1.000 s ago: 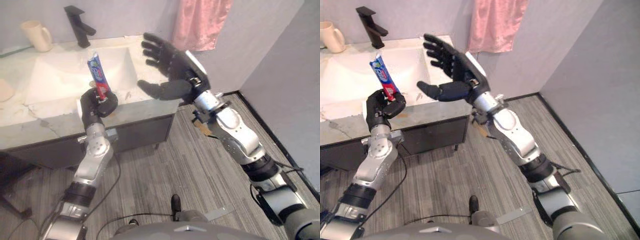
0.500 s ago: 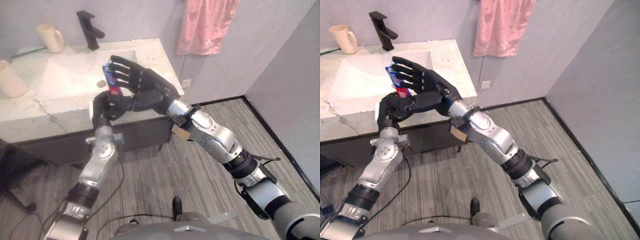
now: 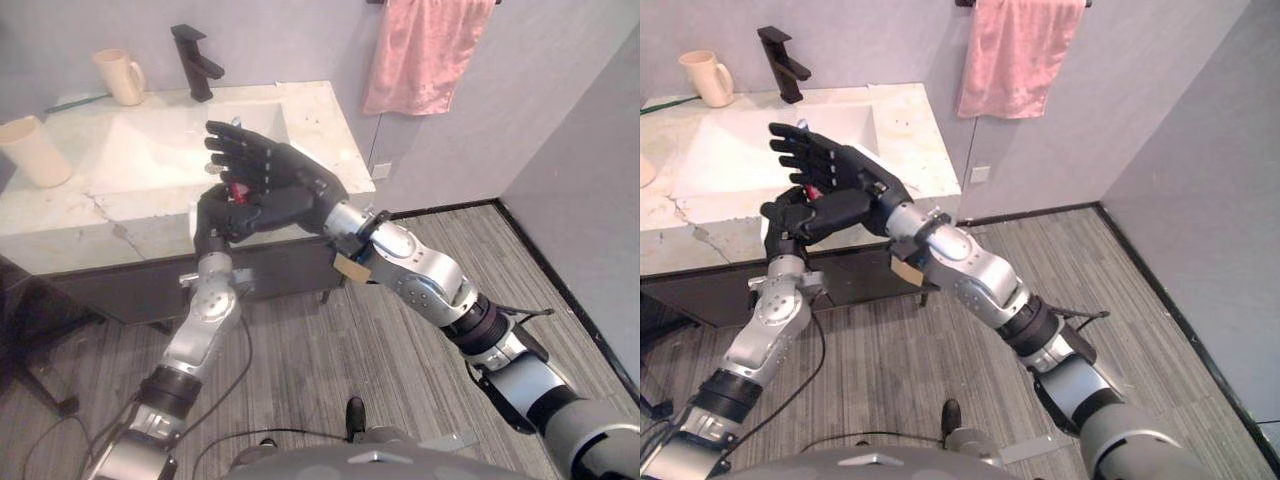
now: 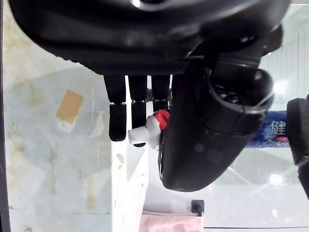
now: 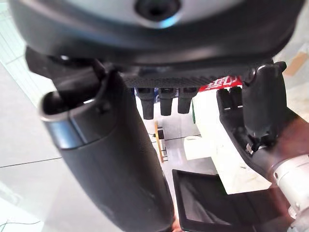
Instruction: Organize the bathroom.
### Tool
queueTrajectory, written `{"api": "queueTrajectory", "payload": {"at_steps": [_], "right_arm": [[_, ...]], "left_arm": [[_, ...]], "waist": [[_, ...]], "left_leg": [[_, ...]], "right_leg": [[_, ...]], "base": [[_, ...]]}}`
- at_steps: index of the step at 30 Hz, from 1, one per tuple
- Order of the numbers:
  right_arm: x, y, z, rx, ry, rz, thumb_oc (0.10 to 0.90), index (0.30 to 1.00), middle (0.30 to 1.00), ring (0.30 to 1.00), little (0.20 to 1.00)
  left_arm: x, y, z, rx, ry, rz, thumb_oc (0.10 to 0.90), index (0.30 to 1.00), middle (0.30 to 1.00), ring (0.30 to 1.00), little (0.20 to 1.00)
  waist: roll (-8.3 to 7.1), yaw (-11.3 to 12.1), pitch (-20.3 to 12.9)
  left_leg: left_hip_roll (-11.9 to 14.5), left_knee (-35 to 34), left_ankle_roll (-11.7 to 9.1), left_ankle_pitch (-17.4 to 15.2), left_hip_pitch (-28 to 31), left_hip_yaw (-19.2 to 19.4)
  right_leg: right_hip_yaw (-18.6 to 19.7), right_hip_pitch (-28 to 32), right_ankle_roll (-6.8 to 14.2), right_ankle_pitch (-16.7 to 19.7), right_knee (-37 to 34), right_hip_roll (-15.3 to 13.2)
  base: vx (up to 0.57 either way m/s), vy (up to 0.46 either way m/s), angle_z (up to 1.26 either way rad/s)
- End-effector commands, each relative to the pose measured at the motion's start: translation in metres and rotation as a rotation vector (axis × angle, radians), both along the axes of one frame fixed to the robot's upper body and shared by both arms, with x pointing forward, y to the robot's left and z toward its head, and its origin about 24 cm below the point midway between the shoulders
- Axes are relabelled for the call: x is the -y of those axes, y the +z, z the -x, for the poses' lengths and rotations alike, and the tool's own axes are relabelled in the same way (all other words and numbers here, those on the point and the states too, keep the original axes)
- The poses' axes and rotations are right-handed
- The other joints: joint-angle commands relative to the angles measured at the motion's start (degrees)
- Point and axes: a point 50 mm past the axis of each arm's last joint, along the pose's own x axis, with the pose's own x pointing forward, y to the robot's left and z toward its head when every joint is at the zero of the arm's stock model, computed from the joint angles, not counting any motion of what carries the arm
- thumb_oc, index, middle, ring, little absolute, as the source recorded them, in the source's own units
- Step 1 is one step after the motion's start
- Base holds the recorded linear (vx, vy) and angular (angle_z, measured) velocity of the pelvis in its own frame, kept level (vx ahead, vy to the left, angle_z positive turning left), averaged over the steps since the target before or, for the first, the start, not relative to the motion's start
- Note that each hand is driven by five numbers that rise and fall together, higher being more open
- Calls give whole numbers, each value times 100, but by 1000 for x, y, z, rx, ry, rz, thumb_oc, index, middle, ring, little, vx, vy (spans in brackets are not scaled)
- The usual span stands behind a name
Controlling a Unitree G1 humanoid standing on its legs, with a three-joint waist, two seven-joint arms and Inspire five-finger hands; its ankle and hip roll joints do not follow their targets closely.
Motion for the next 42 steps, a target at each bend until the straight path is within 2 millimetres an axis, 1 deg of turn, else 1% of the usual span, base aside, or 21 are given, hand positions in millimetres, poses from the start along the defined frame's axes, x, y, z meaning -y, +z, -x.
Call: {"api": "queueTrajectory", "payload": {"at_steps": [1, 2, 3, 4, 7, 8, 10, 12, 13, 14, 17, 20, 22, 23, 25, 27, 28, 30, 32, 37, 42], "right_arm": [[-4, 73, 4, 291, -12, -154, 800, 900, 900, 900, 900], [1, 76, 4, 313, -30, -152, 800, 900, 900, 900, 900], [2, 76, 4, 315, -33, -152, 800, 900, 900, 900, 900], [12, 78, 5, 325, -76, -137, 800, 900, 900, 900, 900], [23, 81, 5, 338, -106, -146, 800, 900, 900, 900, 900], [32, 83, 7, 356, -136, -159, 800, 900, 900, 900, 900], [34, 84, 7, 363, -146, -164, 800, 900, 900, 900, 900], [44, 88, 10, 398, -193, -188, 800, 900, 900, 900, 900], [44, 88, 10, 398, -193, -188, 800, 900, 900, 900, 900], [52, 91, 8, 405, -225, -202, 800, 900, 900, 900, 900], [55, 90, 4, 372, -223, -217, 800, 900, 900, 900, 900], [53, 88, 1, 333, -198, -239, 800, 900, 900, 900, 900], [42, 83, -1, 295, -148, -266, 800, 900, 900, 900, 900], [42, 83, -1, 294, -145, -267, 800, 900, 900, 900, 900], [23, 77, -2, 260, -100, -258, 800, 900, 900, 900, 900], [17, 75, -2, 244, -88, -259, 800, 900, 900, 900, 900], [8, 72, -3, 233, -62, -259, 800, 900, 900, 900, 900], [5, 71, -3, 228, -54, -259, 800, 900, 900, 900, 900], [-4, 70, 1, 198, -4, -267, 800, 900, 900, 900, 900], [-11, 71, 4, 173, 23, -289, 800, 900, 900, 900, 900], [-8, 75, 3, 160, 5, -325, 800, 900, 900, 900, 900]], "left_arm": [[9, 70, -4, 343, -58, -90, 400, 300, 300, 300, 300], [6, 69, -4, 338, -38, -92, 400, 300, 300, 300, 300], [5, 69, -4, 337, -36, -93, 400, 300, 300, 300, 300], [-1, 68, -3, 326, -5, -94, 400, 300, 300, 300, 300], [-8, 66, -3, 308, 21, -97, 400, 300, 300, 300, 300], [-12, 63, -2, 287, 40, -102, 400, 300, 300, 300, 300], [-13, 62, -2, 284, 46, -108, 400, 300, 300, 300, 300], [-16, 57, -2, 259, 65, -129, 400, 300, 300, 300, 300], [-16, 57, -2, 259, 65, -129, 400, 300, 300, 300, 300], [-19, 55, -4, 243, 78, -133, 400, 300, 300, 300, 300], [-21, 56, -4, 252, 74, -127, 400, 300, 300, 300, 300], [-19, 58, -5, 260, 55, -119, 400, 300, 300, 300, 300], [-12, 60, -5, 273, 13, -105, 400, 300, 300, 300, 300], [-12, 60, -5, 273, 11, -104, 400, 300, 300, 300, 300], [0, 63, -7, 285, -34, -84, 400, 300, 300, 300, 300], [2, 63, -7, 287, -47, -82, 400, 300, 300, 300, 300], [8, 64, -8, 289, -72, -75, 400, 300, 300, 300, 300], [10, 64, -8, 291, -80, -76, 400, 300, 300, 300, 300], [16, 65, -7, 297, -113, -72, 400, 300, 300, 300, 300], [23, 69, -6, 300, -164, -71, 400, 300, 300, 300, 300], [28, 75, -4, 327, -198, -74, 400, 300, 300, 300, 300]], "waist": [[180, -26, -492], [180, -55, -487], [180, -57, -486], [186, -103, -481], [185, -152, -474], [190, -198, -469], [191, -209, -468], [197, -260, -468], [197, -260, -468], [198, -302, -474], [195, -307, -489], [198, -285, -495], [194, -219, -514], [194, -218, -515], [194, -156, -519], [196, -138, -519], [199, -112, -522], [199, -104, -519], [200, -73, -506], [202, -41, -504], [208, -42, -507]], "left_leg": [[-212, 86, 229, 90, -216, 27], [-206, 81, 229, 84, -208, 49], [-205, 80, 229, 83, -206, 52], [-196, 69, 229, 72, -198, 86], [-196, 59, 239, 65, -188, 103], [-194, 63, 250, 50, -177, 131], [-194, 64, 254, 47, -175, 137], [-201, 83, 260, 28, -181, 161], [-201, 83, 260, 28, -181, 161], [-206, 101, 268, 10, -187, 186], [-205, 131, 266, -1, -210, 187], [-206, 151, 266, -3, -221, 171], [-213, 161, 266, 0, -227, 162], [-214, 161, 266, 0, -228, 160], [-218, 171, 260, 19, -247, 139], [-213, 166, 256, 25, -250, 132], [-208, 143, 253, 34, -239, 121], [-206, 143, 251, 38, -245, 119], [-206, 142, 248, 49, -258, 102], [-200, 141, 253, 50, -255, 96], [-189, 123, 251, 53, -248, 96]], "right_leg": [[153, 307, 397, -1086, 425, 109], [156, 301, 407, -1086, 428, 103], [157, 301, 408, -1086, 430, 103], [165, 280, 424, -1097, 449, 97], [192, 270, 441, -1091, 450, 90], [222, 260, 447, -1099, 468, 92], [228, 258, 448, -1099, 471, 91], [269, 249, 454, -1102, 478, 97], [269, 249, 454, -1102, 478, 97], [299, 245, 464, -1113, 480, 97], [318, 233, 458, -1129, 499, 101], [315, 236, 449, -1127, 496, 102], [289, 272, 433, -1121, 452, 106], [288, 274, 433, -1121, 449, 107], [253, 283, 418, -1107, 428, 107], [248, 281, 416, -1107, 427, 109], [224, 289, 413, -1105, 415, 102], [221, 287, 411, -1107, 421, 104], [214, 279, 410, -1120, 444, 102], [189, 286, 414, -1135, 471, 92], [181, 287, 425, -1126, 459, 77]], "base": [[-18, 3, 8], [-12, 3, 4], [0, 0, 0], [0, 0, 0], [-3, 4, -2], [-8, 12, -6], [-3, 5, -3], [0, 0, 0], [-18, 13, -9], [-14, 10, -8], [-7, 4, -8], [2, -4, -7], [3, -6, -3], [0, 0, 0], [0, 0, 0], [0, 0, 0], [5, -11, 5], [2, -9, 13], [-5, -11, 11], [1, -7, 7], [1, -5, 4]]}}
